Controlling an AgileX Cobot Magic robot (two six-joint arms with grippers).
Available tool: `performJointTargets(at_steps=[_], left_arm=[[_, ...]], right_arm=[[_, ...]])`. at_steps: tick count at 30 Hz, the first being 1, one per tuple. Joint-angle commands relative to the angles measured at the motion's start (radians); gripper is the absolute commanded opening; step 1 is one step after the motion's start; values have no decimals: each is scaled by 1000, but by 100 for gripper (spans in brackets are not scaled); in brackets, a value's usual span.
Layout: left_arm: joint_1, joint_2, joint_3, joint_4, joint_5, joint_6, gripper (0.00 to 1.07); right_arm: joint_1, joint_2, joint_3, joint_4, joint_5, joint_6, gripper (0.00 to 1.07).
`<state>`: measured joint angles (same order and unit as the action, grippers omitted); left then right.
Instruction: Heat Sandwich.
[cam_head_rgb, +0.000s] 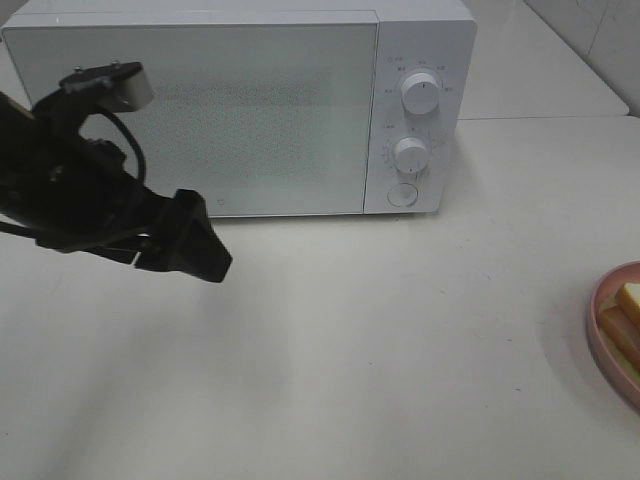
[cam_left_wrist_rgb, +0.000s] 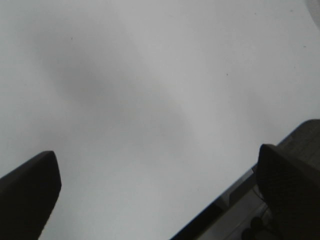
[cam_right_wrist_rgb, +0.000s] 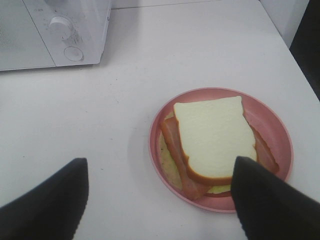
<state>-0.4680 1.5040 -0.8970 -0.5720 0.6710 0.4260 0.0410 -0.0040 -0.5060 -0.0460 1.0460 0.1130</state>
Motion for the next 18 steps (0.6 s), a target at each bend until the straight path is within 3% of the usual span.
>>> performJointTargets(at_steps=[1,4,7,8,9,11,12,13,16,18], left_arm=[[75,-73,3,-1,153,-6,100],[122,-107,3,6,207,-14,100],[216,-177,3,54,286,-76,100],[261,-214,3,118,315,-130,100],[261,-214,3,118,315,-130,100],[294,-247,3,197,339,-192,100],[322,-279,3,272,364,-248,100],[322,-279,3,272,364,-248,100],[347,-345,3,406,426,-342,100],[347,-362,3,434,443,-360,100]], right_arm=[[-6,-26,1,4,-6,-3,76],[-6,-26,1,4,-6,-3,76],[-6,-26,1,4,-6,-3,76],[-6,-26,1,4,-6,-3,76],[-6,-26,1,4,-6,-3,76],[-6,-26,1,4,-6,-3,76],[-6,-26,1,4,-6,-3,76],[-6,-26,1,4,-6,-3,76],[-6,-26,1,4,-6,-3,76],[-6,-26,1,4,-6,-3,76]])
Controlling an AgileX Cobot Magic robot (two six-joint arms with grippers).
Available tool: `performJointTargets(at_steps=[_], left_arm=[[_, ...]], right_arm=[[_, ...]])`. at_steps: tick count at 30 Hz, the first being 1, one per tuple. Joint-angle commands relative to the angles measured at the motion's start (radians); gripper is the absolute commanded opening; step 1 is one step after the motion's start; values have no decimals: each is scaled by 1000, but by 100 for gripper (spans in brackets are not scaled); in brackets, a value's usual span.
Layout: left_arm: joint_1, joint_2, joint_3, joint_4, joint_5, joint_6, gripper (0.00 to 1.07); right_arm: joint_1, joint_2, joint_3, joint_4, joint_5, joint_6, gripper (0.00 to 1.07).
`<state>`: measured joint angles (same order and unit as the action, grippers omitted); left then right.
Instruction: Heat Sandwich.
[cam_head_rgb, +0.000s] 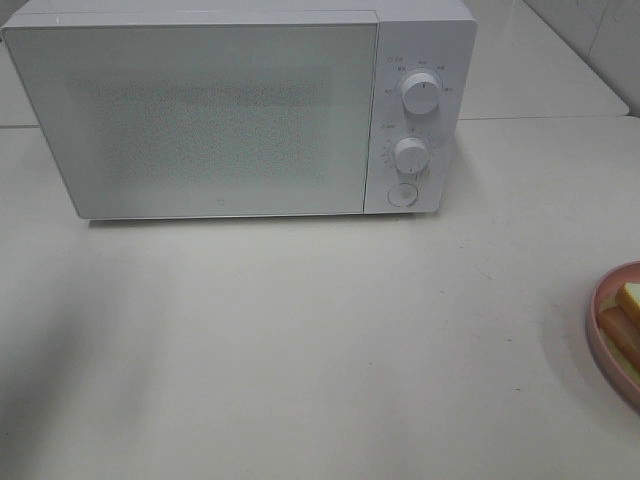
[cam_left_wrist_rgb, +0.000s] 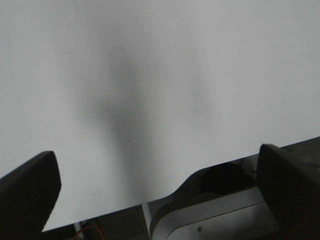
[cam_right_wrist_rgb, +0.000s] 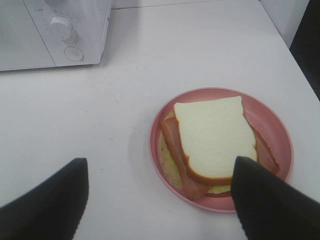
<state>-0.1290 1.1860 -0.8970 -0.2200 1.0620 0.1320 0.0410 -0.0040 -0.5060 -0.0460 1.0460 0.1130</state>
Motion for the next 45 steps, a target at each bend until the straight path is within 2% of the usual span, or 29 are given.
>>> performJointTargets(at_steps=[1,5,9,11,12,14,15,25,34,45], left_arm=[[8,-63,3,103,71,-80,100],[8,-146,18,120,117,-82,100],[8,-248,77,123,115,-71,100],[8,-308,117,125,112,-42,100],[8,-363,158,124,111,-10,100],[8,-393,173,124,111,4,100],[8,-455,205,120,111,35,100],[8,-684,316,110,66,32,100],[8,-805,401,73,-23,30,100],[8,-957,402,73,-21,27,100]], right_arm=[[-6,-26,1,4,-6,-3,76],[-6,-26,1,4,-6,-3,76],[-6,-26,1,4,-6,-3,76],[-6,-26,1,4,-6,-3,76],[-6,-26,1,4,-6,-3,76],[-6,-26,1,4,-6,-3,76],[-6,-26,1,4,-6,-3,76],[-6,-26,1,4,-6,-3,76],[-6,-26,1,4,-6,-3,76],[-6,-26,1,4,-6,-3,76]])
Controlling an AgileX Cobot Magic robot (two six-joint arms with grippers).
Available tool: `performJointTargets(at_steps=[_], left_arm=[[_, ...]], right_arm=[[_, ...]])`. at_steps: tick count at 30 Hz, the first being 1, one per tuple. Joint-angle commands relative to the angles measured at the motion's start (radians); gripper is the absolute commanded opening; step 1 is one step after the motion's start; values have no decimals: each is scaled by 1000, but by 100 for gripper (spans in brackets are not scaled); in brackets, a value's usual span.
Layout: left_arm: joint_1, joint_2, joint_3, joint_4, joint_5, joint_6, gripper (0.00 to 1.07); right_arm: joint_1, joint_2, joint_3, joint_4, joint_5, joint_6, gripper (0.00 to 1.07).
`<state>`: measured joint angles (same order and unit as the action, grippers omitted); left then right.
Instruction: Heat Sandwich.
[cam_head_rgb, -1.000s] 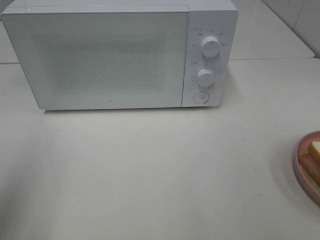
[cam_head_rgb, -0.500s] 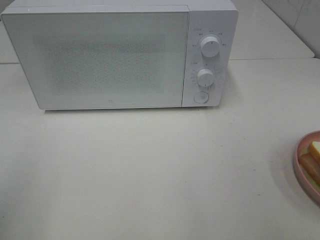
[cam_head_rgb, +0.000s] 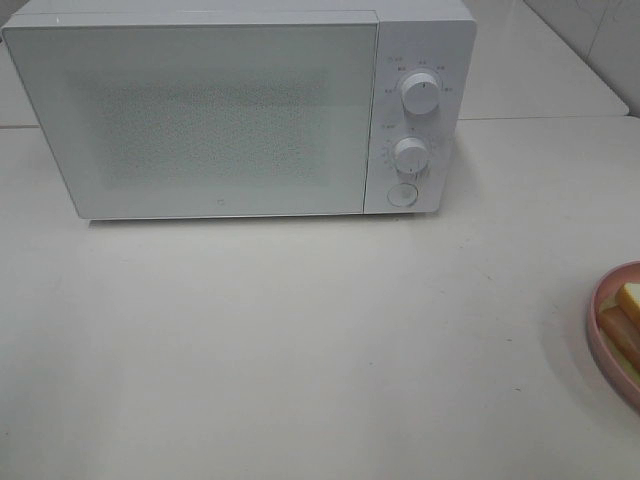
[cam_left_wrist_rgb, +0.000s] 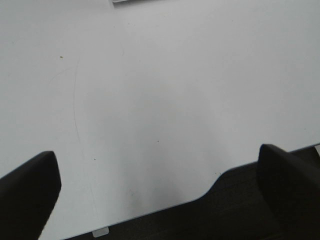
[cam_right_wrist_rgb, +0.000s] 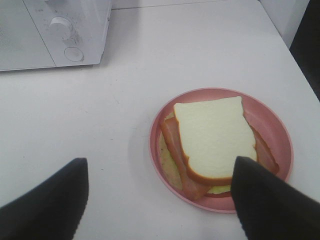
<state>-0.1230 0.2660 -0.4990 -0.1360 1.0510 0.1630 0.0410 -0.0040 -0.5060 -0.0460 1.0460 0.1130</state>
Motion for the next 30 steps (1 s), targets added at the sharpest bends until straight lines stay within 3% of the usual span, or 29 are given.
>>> performJointTargets(at_steps=[1,6,8,12,30], left_arm=[[2,-37,4,-11,-10,-4,100],[39,-125,4,-7,-10,-4,100],[103,-191,4,-7,-10,-4,100],[155,-291,4,-7,-10,-4,100],[156,-293,1,-3,-7,-2,100]], right_arm=[[-6,-26,1,4,-6,-3,76],[-6,-26,1,4,-6,-3,76],[-6,-26,1,4,-6,-3,76],[-6,-26,1,4,-6,-3,76],[-6,-23,1,5,-6,-3,76]])
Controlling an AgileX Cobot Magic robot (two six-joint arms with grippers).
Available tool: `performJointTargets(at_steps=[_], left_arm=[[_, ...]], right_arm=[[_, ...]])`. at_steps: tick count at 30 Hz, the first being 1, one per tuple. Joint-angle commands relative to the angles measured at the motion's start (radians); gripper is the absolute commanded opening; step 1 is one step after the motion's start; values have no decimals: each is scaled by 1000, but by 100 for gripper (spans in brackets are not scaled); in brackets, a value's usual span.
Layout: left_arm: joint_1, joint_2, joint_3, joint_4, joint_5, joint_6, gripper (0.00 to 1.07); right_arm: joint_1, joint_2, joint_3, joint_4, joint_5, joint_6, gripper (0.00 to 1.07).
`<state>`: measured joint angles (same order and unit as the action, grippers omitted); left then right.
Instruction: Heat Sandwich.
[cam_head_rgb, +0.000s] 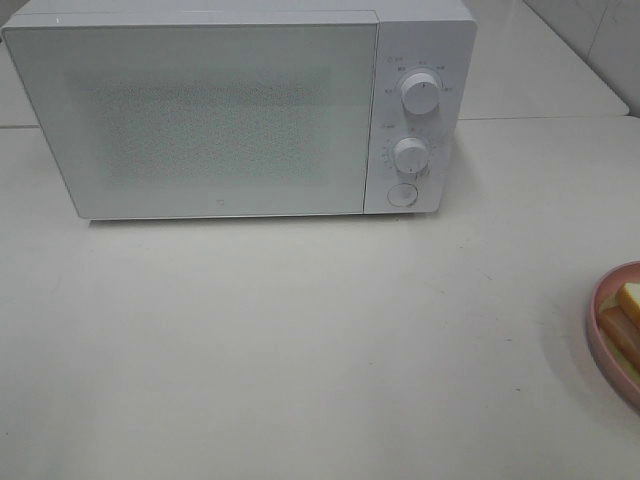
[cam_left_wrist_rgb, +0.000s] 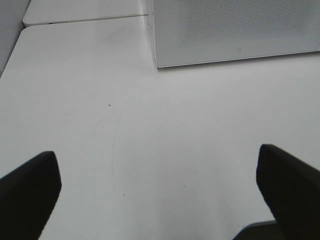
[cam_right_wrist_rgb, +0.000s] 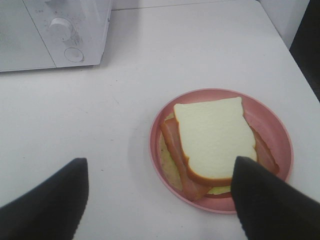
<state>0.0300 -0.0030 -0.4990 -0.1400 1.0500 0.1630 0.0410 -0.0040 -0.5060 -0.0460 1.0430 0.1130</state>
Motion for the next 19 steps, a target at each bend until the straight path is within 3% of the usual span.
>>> performJointTargets(at_steps=[1,19], left_arm=[[3,-24,1,1,-6,-2,100],[3,-24,1,1,-6,-2,100]], right_arm=[[-6,-23,1,5,-3,-3,76],[-6,-23,1,5,-3,-3,76]])
